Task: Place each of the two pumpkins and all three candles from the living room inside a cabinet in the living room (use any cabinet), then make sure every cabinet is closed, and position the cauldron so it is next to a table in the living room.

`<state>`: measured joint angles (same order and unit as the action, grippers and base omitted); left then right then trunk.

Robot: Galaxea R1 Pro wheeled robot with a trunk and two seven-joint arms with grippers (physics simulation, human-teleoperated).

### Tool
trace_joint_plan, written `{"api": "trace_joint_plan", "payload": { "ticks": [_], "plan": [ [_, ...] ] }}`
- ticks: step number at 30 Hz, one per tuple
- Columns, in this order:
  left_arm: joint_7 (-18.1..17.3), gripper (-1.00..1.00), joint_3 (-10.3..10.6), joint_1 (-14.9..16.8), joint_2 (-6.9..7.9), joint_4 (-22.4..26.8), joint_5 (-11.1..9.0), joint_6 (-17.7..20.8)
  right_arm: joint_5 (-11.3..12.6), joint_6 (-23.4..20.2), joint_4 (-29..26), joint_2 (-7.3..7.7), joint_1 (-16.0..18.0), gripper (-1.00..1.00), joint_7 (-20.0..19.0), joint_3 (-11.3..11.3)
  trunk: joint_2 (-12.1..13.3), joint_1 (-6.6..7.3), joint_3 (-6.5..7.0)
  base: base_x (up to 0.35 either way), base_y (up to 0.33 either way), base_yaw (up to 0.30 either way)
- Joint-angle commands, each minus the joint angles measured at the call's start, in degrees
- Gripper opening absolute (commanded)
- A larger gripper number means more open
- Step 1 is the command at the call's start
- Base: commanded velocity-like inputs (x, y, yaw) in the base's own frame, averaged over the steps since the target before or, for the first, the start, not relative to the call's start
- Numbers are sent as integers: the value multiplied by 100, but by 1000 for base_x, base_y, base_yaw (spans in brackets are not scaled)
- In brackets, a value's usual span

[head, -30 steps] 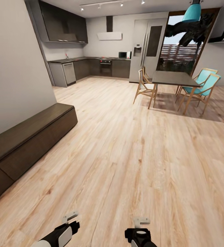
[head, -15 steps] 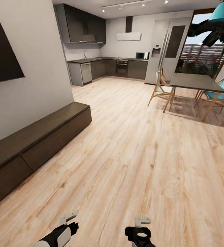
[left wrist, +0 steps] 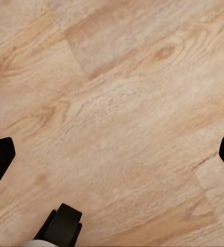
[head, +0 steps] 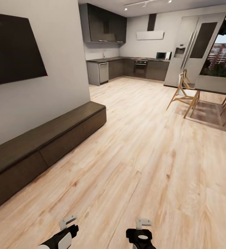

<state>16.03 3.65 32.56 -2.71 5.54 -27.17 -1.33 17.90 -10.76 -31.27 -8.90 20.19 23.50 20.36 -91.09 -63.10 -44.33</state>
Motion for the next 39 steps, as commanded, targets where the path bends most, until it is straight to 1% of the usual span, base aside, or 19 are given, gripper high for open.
{"api": "trace_joint_plan", "payload": {
  "ticks": [1, 6, 9, 39],
  "plan": [
    [23, 100, 40, 4, -2, -5, -51, -15, 38, -31, -14, 2, 2, 100, 49, 38, -2, -3, -8, 328, -92, 281],
    [23, 100, 41, 5, -2, -9, -51, -25, 38, -31, -12, -7, 2, 100, 49, 40, -2, -3, -22, 255, -177, 281],
    [23, 100, 40, 5, -2, -9, -51, -30, 38, -31, -11, -14, 2, 100, 49, 44, -2, -3, -31, 105, -111, 281],
    [23, 100, 42, 3, -10, -18, -45, -37, 20, -28, -11, -32, 2, 100, 49, 48, -2, -3, -135, 3, -4, 278]
  ]
}}
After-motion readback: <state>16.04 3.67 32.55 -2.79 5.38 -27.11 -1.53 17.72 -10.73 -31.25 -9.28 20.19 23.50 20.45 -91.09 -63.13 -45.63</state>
